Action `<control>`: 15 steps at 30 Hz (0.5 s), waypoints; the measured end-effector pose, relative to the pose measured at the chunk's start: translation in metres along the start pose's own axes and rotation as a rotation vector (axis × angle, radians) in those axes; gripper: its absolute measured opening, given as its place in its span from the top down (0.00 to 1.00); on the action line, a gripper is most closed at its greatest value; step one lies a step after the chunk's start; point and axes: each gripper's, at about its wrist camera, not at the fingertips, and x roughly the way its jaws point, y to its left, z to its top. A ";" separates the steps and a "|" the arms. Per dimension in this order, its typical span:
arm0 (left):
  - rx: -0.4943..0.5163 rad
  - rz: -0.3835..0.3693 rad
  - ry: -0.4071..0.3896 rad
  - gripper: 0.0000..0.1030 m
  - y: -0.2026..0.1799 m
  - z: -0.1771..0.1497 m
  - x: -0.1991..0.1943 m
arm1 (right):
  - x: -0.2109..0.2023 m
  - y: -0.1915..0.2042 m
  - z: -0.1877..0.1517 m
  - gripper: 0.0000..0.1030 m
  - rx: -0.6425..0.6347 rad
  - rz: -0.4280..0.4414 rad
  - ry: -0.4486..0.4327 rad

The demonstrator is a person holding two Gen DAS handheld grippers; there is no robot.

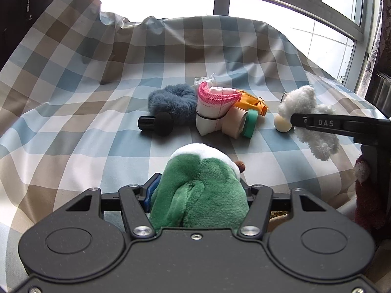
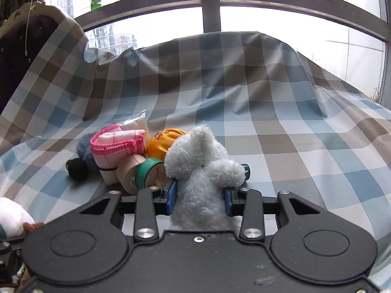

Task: Organize soft objects
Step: 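Lift green plush with left tool while right tool carries white bear toward basket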

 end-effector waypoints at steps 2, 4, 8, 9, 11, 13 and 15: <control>0.000 0.006 0.005 0.45 -0.002 0.000 -0.006 | -0.019 -0.004 0.000 0.64 0.040 0.017 -0.015; 0.002 0.014 0.009 0.45 -0.004 -0.001 -0.012 | -0.038 -0.005 -0.002 0.64 0.055 0.031 -0.019; -0.013 0.010 0.045 0.46 -0.006 -0.002 -0.023 | -0.082 -0.002 -0.010 0.63 0.056 0.064 -0.020; -0.017 0.002 0.057 0.46 -0.008 -0.003 -0.025 | -0.091 -0.001 -0.012 0.63 0.060 0.075 -0.014; -0.018 -0.003 0.078 0.46 -0.011 -0.006 -0.030 | -0.105 0.001 -0.018 0.63 0.064 0.094 0.008; -0.016 0.002 0.093 0.45 -0.015 -0.010 -0.036 | -0.117 0.003 -0.026 0.63 0.062 0.117 0.031; -0.002 0.007 0.102 0.45 -0.020 -0.015 -0.043 | -0.127 0.005 -0.033 0.63 0.056 0.128 0.050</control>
